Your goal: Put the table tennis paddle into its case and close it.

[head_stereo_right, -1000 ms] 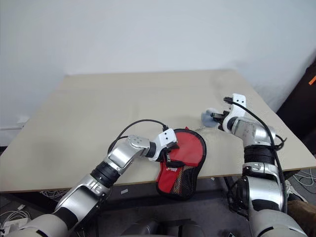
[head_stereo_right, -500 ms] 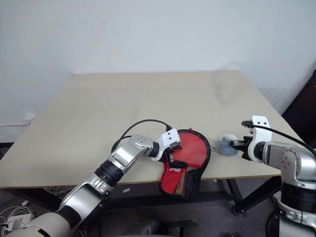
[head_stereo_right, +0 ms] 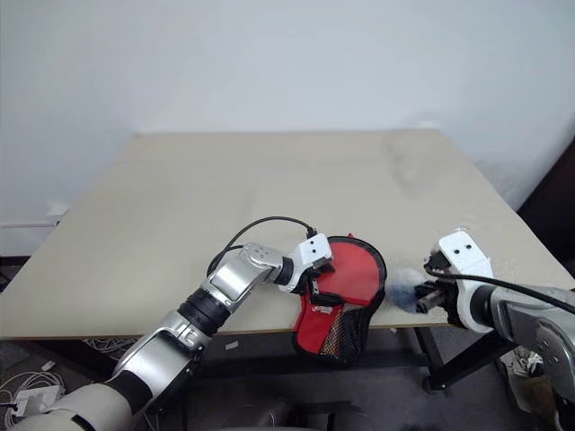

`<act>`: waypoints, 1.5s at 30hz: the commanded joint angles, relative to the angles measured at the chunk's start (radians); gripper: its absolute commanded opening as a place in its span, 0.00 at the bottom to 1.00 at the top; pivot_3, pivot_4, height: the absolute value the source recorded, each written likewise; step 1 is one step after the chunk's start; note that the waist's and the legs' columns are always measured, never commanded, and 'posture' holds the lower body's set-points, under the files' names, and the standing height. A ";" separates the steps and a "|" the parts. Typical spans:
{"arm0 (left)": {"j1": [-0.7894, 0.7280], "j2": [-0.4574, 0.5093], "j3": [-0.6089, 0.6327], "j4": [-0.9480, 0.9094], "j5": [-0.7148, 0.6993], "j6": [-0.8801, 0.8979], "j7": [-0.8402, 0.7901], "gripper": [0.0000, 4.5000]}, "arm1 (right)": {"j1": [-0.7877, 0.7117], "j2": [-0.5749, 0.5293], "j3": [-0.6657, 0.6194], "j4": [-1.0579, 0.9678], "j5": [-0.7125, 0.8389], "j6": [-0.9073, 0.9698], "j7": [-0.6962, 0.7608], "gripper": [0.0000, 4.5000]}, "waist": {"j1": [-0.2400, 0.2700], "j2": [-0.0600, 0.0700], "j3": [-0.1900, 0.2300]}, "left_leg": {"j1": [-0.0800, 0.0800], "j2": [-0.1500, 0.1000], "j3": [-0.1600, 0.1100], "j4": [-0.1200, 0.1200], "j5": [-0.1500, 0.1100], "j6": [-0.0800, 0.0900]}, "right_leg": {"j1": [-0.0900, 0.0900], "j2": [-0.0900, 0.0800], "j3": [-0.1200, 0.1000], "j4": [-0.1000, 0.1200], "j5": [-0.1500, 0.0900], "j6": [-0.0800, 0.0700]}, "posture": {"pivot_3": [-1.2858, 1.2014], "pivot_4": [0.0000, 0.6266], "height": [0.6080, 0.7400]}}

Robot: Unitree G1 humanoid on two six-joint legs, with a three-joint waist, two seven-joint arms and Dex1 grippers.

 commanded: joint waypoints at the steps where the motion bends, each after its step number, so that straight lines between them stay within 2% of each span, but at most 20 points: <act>1: 0.038 0.016 -0.038 0.105 0.051 0.048 0.001 0.97 | 0.035 -0.033 -0.060 -0.047 0.034 0.017 0.035 0.01 | 0.006 0.000 0.000 | 0.000 0.000 0.000 0.000 0.000 0.000 | 0.000 0.000 0.000 0.000 0.000 0.000 | 0.52 0.00 1.00; 9: 0.043 0.006 -0.038 0.105 0.052 0.052 -0.007 0.97 | 0.179 0.008 -0.181 -0.161 0.113 0.050 0.089 0.01 | 0.018 -0.001 0.000 | -0.001 0.000 0.002 0.000 -0.002 0.002 | 0.000 -0.003 -0.001 -0.001 -0.002 0.003 | 0.52 0.00 1.00; 15: 0.042 0.006 -0.044 0.105 0.055 0.045 -0.021 0.97 | 0.313 0.084 -0.257 -0.275 0.169 0.048 0.103 0.01 | 0.024 -0.002 0.000 | -0.002 -0.001 0.003 0.000 -0.003 0.004 | 0.000 -0.004 -0.002 -0.001 -0.003 0.005 | 0.52 0.00 1.00; 20: 0.036 -0.006 -0.049 0.127 0.062 0.029 -0.023 0.97 | 0.436 0.111 -0.268 -0.321 0.199 -0.005 0.103 0.01 | 0.028 -0.003 -0.001 | -0.001 -0.002 0.003 0.000 -0.003 0.005 | 0.001 -0.005 -0.002 -0.001 -0.004 0.006 | 0.52 0.00 1.00; 26: 0.026 -0.019 -0.050 0.150 0.070 0.011 -0.029 0.97 | 0.620 0.030 -0.277 -0.325 0.344 -0.196 0.089 0.01 | 0.028 -0.004 -0.001 | -0.002 -0.004 0.004 0.000 -0.004 0.006 | 0.002 -0.009 -0.004 -0.002 -0.005 0.008 | 0.52 0.00 1.00; 31: 0.021 -0.027 -0.047 0.165 0.078 0.000 -0.033 0.97 | 0.840 -0.081 -0.259 -0.325 0.340 -0.418 0.122 0.01 | 0.025 -0.007 -0.003 | -0.001 -0.004 0.006 0.001 -0.005 0.007 | 0.004 -0.013 -0.006 -0.002 -0.006 0.009 | 0.52 0.00 1.00; 38: 0.022 -0.036 -0.038 0.172 0.085 0.000 -0.040 0.97 | 1.088 -0.115 -0.363 -0.325 0.384 -0.746 0.286 0.01 | 0.024 -0.008 -0.003 | 0.004 -0.004 0.007 0.002 -0.009 0.014 | 0.014 -0.026 -0.023 -0.004 -0.008 0.012 | 0.52 0.00 1.00; 40: 0.021 -0.038 -0.036 0.172 0.086 0.003 -0.041 0.97 | 1.112 -0.128 -0.356 -0.325 0.382 -0.789 0.284 0.01 | 0.024 -0.008 -0.003 | 0.004 -0.004 0.007 0.002 -0.011 0.016 | 0.017 -0.026 -0.024 -0.006 -0.009 0.014 | 0.52 0.00 1.00; 45: 0.019 -0.041 -0.033 0.173 0.089 0.004 -0.040 0.97 | 1.024 -0.149 -0.293 -0.325 0.379 -0.770 0.160 0.01 | 0.028 -0.008 -0.003 | 0.005 -0.004 0.007 0.001 -0.012 0.017 | 0.017 -0.027 -0.027 -0.015 -0.009 0.014 | 0.52 0.00 1.00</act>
